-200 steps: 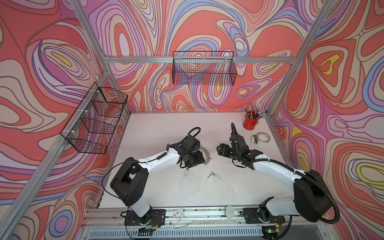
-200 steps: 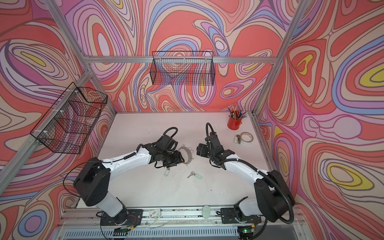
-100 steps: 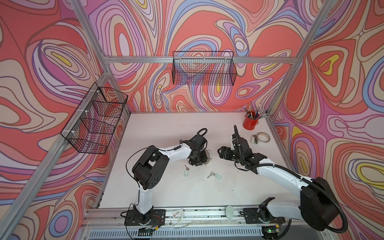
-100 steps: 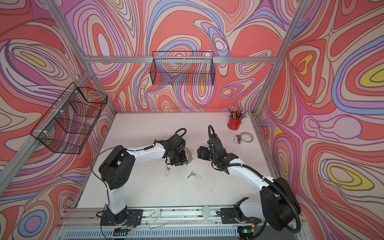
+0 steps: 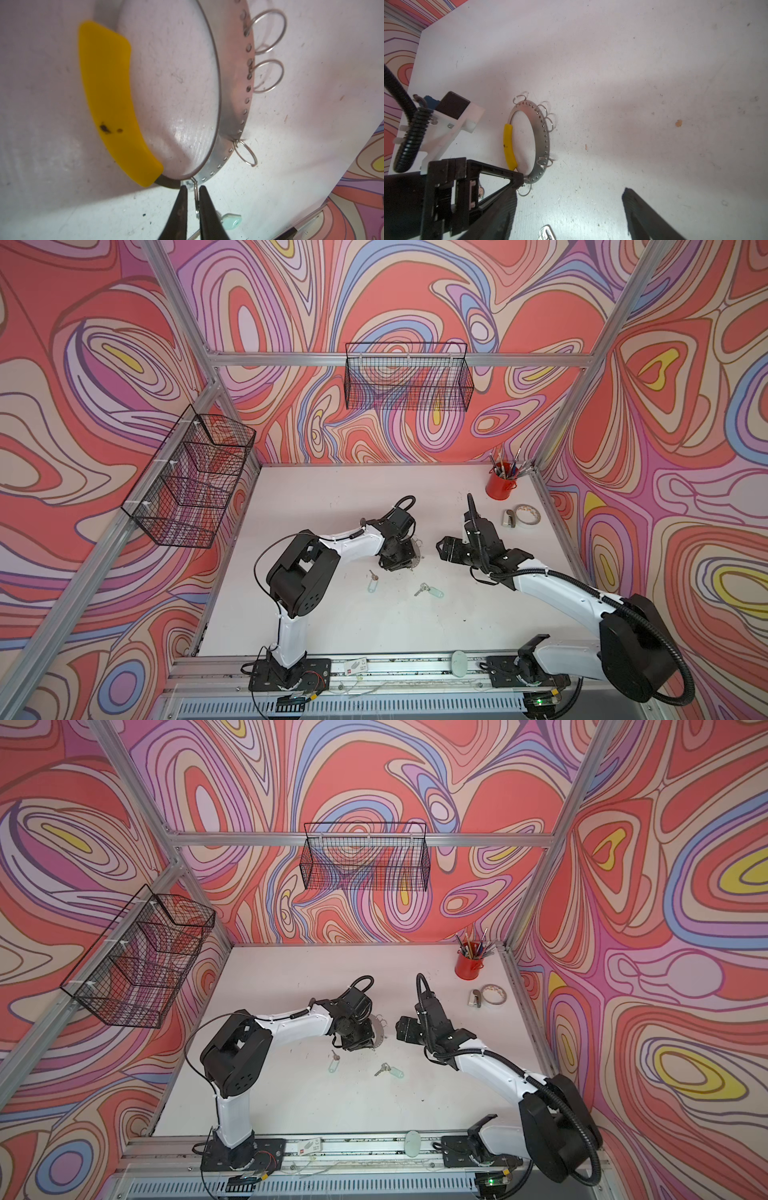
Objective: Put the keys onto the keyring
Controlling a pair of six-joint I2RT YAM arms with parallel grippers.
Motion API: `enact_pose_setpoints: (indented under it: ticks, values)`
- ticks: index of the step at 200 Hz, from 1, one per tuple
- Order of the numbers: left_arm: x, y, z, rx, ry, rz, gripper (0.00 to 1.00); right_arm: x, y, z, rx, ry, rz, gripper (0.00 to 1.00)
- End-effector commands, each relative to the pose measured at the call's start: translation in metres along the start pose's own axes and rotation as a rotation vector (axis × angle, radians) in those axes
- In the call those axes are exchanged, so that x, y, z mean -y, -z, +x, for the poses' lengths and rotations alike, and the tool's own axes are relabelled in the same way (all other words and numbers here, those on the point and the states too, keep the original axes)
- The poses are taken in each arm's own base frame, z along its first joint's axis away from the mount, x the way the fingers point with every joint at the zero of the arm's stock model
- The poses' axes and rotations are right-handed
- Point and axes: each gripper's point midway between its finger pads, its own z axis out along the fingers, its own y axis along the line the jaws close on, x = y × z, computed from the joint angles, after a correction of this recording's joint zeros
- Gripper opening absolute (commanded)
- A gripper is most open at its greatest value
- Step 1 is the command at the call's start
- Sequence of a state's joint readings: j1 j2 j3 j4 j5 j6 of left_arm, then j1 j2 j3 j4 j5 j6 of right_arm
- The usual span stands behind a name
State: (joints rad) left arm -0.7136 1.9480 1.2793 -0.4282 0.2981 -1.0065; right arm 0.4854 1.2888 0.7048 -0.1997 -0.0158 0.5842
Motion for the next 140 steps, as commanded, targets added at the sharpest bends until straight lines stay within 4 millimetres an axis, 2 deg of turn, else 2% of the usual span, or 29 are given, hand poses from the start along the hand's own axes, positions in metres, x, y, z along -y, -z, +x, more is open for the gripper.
enact_pose_setpoints:
  ticks: [1, 45, 75, 92, 111, 140]
  values:
    - [-0.003, -0.004, 0.0, -0.009, 0.017, -0.034, 0.16, 0.001, 0.004, 0.0, 0.009, 0.003, -0.004, 0.85]
    - [-0.004, -0.008, 0.0, -0.016, 0.022, -0.042, 0.14, 0.002, 0.003, 0.003, 0.006, -0.009, -0.011, 0.85]
    - [-0.006, -0.008, -0.001, -0.012, 0.022, -0.05, 0.07, 0.002, 0.004, 0.003, 0.009, -0.008, -0.009, 0.85]
    - [-0.006, -0.003, -0.002, -0.001, 0.008, -0.058, 0.0, 0.003, 0.003, 0.004, 0.006, -0.008, -0.011, 0.85]
    - [-0.009, 0.009, -0.005, 0.026, -0.03, -0.093, 0.0, 0.0, 0.002, 0.003, 0.013, -0.007, -0.023, 0.85]
    - [-0.018, 0.041, -0.011, 0.097, -0.15, -0.17, 0.0, -0.004, 0.0, -0.004, 0.034, 0.005, -0.037, 0.86]
